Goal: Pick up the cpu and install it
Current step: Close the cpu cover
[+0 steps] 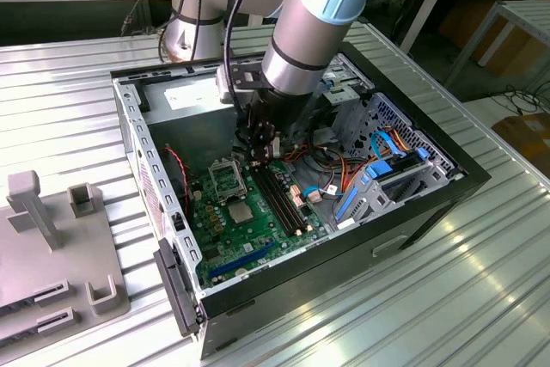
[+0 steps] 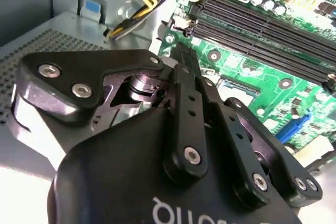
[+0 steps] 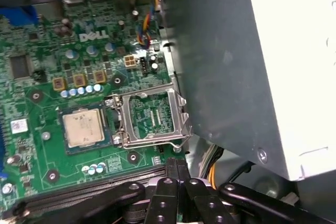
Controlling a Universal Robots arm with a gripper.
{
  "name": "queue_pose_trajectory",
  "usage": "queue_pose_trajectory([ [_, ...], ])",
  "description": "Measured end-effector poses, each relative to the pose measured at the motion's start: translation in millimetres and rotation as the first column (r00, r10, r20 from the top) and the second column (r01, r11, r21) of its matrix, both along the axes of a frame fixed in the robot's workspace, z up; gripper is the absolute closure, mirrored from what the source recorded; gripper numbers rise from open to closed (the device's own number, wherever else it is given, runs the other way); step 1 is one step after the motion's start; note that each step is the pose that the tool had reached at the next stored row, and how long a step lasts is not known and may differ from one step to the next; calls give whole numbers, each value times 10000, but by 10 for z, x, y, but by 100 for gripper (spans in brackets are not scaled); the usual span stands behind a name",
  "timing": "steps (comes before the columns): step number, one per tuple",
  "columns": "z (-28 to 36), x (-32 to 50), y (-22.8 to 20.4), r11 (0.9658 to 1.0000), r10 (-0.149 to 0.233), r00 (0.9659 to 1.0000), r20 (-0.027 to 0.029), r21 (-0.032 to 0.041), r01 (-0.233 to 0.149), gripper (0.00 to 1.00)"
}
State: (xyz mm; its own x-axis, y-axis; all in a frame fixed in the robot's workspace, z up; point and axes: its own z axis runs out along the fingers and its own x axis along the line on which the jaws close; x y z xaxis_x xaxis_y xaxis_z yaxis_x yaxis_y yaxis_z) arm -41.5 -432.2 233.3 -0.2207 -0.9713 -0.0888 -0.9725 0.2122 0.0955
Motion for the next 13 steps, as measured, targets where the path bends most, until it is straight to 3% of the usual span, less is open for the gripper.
queue_pose_trajectory([
  [3, -46, -1, 15, 9996, -272, 9996, -1, -1, 272, 89],
  [9, -106, -6, 112, 9994, -338, 9994, -2, -5, 338, 89],
  [13, -128, -54, 118, 9994, -339, 9994, 26, 2, 339, 89],
])
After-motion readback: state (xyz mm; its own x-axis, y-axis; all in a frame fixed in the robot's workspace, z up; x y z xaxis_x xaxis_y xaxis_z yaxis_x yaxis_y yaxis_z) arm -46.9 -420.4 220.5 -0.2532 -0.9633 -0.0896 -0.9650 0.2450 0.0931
